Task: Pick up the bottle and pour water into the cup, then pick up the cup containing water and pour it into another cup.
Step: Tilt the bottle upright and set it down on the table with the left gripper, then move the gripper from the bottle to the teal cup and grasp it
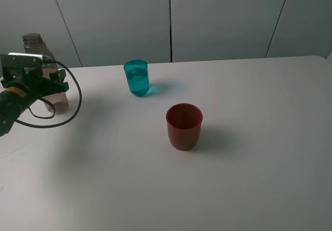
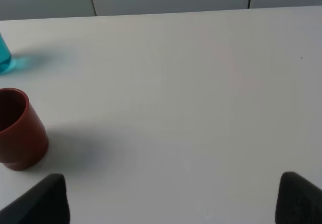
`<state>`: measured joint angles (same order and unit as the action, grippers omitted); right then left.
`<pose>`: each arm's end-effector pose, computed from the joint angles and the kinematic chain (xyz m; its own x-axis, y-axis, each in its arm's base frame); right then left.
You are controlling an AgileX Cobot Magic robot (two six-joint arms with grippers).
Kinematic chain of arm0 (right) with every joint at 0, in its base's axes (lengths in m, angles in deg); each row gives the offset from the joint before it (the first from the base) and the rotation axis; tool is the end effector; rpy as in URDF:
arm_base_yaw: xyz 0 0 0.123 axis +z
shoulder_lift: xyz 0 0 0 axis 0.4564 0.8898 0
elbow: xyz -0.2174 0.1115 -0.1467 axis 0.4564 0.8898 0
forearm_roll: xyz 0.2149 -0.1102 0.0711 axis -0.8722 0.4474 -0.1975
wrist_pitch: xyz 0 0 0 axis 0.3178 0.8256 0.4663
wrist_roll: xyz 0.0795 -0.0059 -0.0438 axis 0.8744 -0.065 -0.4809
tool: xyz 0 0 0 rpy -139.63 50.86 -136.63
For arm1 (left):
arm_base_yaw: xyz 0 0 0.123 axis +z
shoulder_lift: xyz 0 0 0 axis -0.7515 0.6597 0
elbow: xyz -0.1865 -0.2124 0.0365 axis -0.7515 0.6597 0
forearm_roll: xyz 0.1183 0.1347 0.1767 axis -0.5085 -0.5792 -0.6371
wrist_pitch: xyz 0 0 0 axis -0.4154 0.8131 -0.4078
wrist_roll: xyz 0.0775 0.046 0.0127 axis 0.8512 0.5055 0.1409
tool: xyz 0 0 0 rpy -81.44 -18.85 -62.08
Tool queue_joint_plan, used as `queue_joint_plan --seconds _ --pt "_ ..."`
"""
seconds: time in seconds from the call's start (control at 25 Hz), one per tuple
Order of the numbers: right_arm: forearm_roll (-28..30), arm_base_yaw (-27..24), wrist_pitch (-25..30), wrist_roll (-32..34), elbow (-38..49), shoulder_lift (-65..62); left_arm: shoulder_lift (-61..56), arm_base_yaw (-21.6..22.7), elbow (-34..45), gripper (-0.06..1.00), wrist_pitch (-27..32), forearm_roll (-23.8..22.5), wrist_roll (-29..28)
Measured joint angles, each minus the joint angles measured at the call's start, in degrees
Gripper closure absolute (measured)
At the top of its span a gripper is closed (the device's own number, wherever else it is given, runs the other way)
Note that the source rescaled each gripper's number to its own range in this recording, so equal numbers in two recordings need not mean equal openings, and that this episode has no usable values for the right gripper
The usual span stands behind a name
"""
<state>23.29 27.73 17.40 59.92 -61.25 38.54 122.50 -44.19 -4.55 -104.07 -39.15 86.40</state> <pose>-0.0080 0.0071 0.2752 -0.4882 0.0352 -0.8720 -0.0600 0.9955 0.0737 0.3435 0.0166 0.0851 -0.1669 0.0617 -0.9840 0.0490 0.9973 0.0542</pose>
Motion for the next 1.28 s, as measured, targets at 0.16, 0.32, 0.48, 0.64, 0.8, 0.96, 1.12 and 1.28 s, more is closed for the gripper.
queue_joint_plan --seconds 0.16,0.32,0.48,0.64,0.8,0.96,1.12,1.28 --pt "0.0 0.0 0.0 0.0 0.0 0.0 0.0 0.0 0.0 0.94 0.0 -0.14 0.0" --pt "0.0 0.0 0.0 0.0 0.0 0.0 0.0 0.0 -0.03 0.51 0.0 -0.49 0.0" --pt "0.0 0.0 0.0 0.0 0.0 0.0 0.0 0.0 -0.03 0.01 -0.4 -0.84 0.0" --pt "0.0 0.0 0.0 0.0 0.0 0.0 0.0 0.0 -0.12 -0.02 -0.54 -0.95 0.0" --pt "0.0 0.0 0.0 0.0 0.0 0.0 0.0 0.0 -0.12 -0.02 -0.54 -0.95 0.0" --pt "0.0 0.0 0.0 0.0 0.0 0.0 -1.29 0.0 0.61 -0.02 -0.54 -0.95 0.0" --pt "0.0 0.0 0.0 0.0 0.0 0.0 -3.96 0.0 2.77 -0.02 -0.58 -0.83 0.0" --pt "0.0 0.0 0.0 0.0 0.0 0.0 -6.67 0.0 4.63 -0.04 -0.58 -0.7 0.0"
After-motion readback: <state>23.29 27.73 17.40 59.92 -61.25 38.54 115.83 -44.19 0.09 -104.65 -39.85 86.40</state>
